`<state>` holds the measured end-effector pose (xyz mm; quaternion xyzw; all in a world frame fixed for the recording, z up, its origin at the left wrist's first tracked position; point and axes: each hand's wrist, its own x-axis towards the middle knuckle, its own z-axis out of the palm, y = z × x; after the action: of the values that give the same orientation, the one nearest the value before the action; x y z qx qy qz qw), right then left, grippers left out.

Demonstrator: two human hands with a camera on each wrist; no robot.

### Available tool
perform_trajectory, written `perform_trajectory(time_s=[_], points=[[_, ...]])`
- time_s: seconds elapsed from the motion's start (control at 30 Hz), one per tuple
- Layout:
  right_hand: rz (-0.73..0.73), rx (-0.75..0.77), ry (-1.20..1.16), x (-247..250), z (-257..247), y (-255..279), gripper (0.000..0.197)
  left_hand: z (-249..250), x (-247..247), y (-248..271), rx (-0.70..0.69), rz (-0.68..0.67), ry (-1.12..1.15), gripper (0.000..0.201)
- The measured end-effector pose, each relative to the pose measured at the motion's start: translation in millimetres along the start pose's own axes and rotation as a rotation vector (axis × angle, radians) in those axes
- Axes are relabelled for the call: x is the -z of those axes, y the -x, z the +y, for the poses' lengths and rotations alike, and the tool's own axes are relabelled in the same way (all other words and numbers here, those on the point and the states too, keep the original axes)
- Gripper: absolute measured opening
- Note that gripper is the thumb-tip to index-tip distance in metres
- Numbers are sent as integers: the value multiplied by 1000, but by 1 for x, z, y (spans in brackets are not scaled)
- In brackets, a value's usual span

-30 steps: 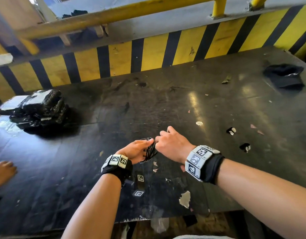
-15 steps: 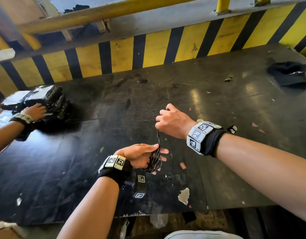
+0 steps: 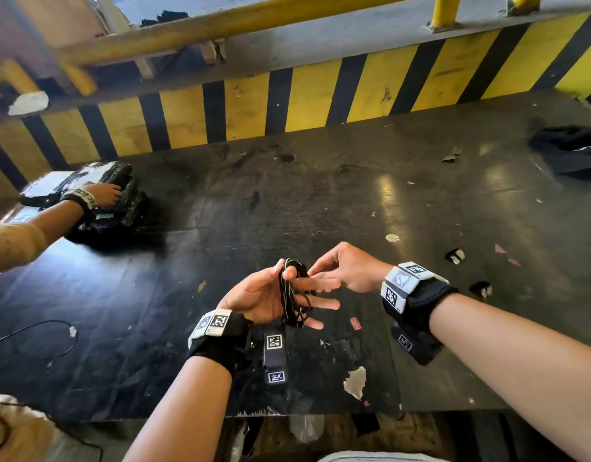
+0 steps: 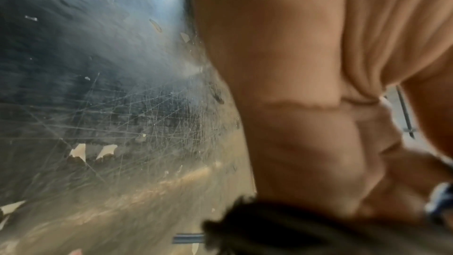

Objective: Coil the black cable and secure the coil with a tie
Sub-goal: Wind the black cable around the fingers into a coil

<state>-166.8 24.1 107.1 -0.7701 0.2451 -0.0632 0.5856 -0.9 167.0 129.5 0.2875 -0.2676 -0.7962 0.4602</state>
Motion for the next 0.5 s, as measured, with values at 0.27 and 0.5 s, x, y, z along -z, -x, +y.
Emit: perform_trajectory(time_s=[0.27,0.5], points=[[-20,-134,-508,-21,9,15,23,-7,2,-6,-113,135,257,31],[-95,-208,-675,-15,0,16,34,-10,15,-9,-116,120,375,32]])
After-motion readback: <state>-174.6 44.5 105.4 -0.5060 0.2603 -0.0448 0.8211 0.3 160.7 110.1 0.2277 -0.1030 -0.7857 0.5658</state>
